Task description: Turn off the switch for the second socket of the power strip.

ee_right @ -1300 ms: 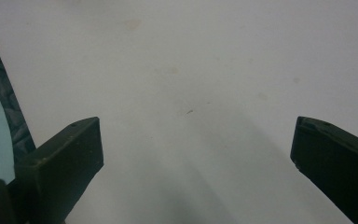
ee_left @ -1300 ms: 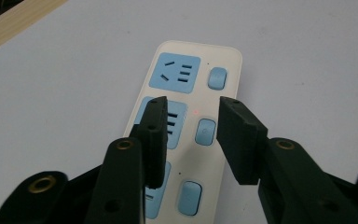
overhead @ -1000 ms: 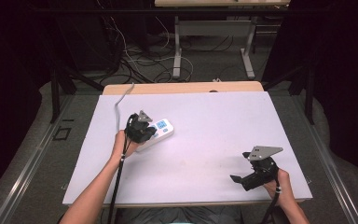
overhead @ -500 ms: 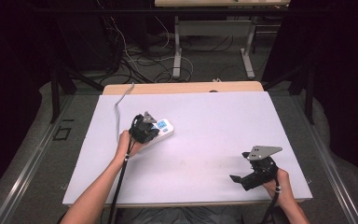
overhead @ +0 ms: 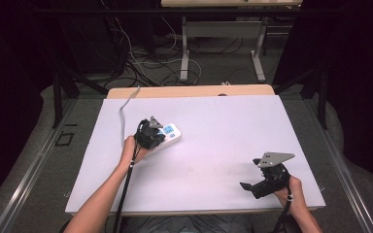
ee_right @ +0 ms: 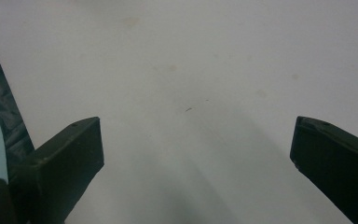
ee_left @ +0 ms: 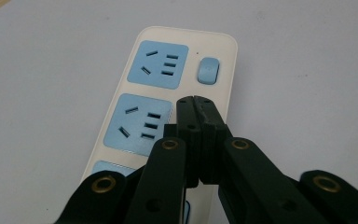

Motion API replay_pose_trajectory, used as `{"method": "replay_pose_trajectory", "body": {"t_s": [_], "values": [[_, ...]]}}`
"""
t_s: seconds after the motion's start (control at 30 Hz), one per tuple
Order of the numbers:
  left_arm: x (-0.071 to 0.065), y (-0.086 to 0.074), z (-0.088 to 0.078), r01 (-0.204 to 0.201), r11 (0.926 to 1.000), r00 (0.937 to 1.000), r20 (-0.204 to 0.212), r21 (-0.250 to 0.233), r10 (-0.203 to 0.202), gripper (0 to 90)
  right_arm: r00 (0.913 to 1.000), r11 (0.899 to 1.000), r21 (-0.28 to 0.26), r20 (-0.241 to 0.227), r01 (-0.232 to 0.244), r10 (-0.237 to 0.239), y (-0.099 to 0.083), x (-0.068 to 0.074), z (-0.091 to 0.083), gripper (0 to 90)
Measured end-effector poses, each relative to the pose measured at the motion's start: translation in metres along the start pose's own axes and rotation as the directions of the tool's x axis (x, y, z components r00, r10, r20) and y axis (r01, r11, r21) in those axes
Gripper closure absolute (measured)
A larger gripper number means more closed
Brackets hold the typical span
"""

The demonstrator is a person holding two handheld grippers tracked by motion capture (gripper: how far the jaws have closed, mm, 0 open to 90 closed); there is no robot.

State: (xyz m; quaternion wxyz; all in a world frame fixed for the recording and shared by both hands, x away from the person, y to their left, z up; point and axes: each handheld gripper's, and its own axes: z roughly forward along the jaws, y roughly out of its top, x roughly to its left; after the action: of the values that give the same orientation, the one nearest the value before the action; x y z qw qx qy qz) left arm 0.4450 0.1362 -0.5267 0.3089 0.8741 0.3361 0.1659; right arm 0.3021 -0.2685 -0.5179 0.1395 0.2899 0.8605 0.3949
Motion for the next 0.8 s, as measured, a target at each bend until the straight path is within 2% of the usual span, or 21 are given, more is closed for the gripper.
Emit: {"method": "replay_pose_trajectory", "body": {"t_s": [0.13,0.2,0.23,0.27,0.37,0.4,0.5,0.6,0.8], "values": [[0.0017,-0.0002,0.0001,0.005,1.0,0.9999,0.012,-0.003,-0.005,89.9,0.9999,1.0,-0.001,-0.006,0.01,-0.01,0.0004,-0.0022,0.0008,2.1],[0.0023,0.0,-0.0022,0.007,0.9998,0.9992,0.04,0.017,-0.007,90.0,0.9999,1.0,0.009,-0.009,0.009,-0.009,0.0006,-0.0029,0.0011,2.1],[0.0009,-0.0002,-0.0014,-0.002,0.9999,0.9998,0.02,0.011,0.002,90.0,1.0,1.0,0.004,-0.001,0.004,-0.004,0.0004,-0.0018,0.0008,2.1],[0.0006,0.0,-0.0011,-0.008,0.9999,0.9998,0.017,0.008,0.007,90.0,0.9999,1.0,0.0,-0.004,0.015,-0.015,0.0004,-0.0021,0.0008,2.1],[0.0018,-0.0016,-0.0001,0.018,0.9998,0.9994,0.029,-0.011,-0.018,90.0,0.9999,1.0,-0.001,-0.001,0.014,-0.014,0.0008,-0.0027,0.0004,2.2],[0.0018,-0.0018,-0.0001,0.019,0.9997,0.9994,0.03,-0.013,-0.019,90.0,1.0,1.0,0.006,0.003,-0.002,0.002,0.0008,-0.0015,-0.0003,2.2],[0.0016,-0.0013,-0.0001,0.002,1.0,0.9996,0.028,-0.007,-0.001,90.0,1.0,1.0,0.001,0.009,-0.001,0.001,0.0006,-0.0006,-0.0012,2.2],[0.0021,-0.0018,-0.0002,0.007,0.9999,0.9995,0.031,-0.009,-0.007,90.0,1.0,1.0,0.005,0.003,-0.002,0.002,0.0006,-0.0017,0.0,2.2],[-0.0013,-0.0011,0.0005,-0.011,0.9999,0.9999,0.008,-0.008,0.011,90.0,1.0,1.0,-0.002,0.004,-0.003,0.003,-0.0001,-0.0019,0.0002,2.2]]}}
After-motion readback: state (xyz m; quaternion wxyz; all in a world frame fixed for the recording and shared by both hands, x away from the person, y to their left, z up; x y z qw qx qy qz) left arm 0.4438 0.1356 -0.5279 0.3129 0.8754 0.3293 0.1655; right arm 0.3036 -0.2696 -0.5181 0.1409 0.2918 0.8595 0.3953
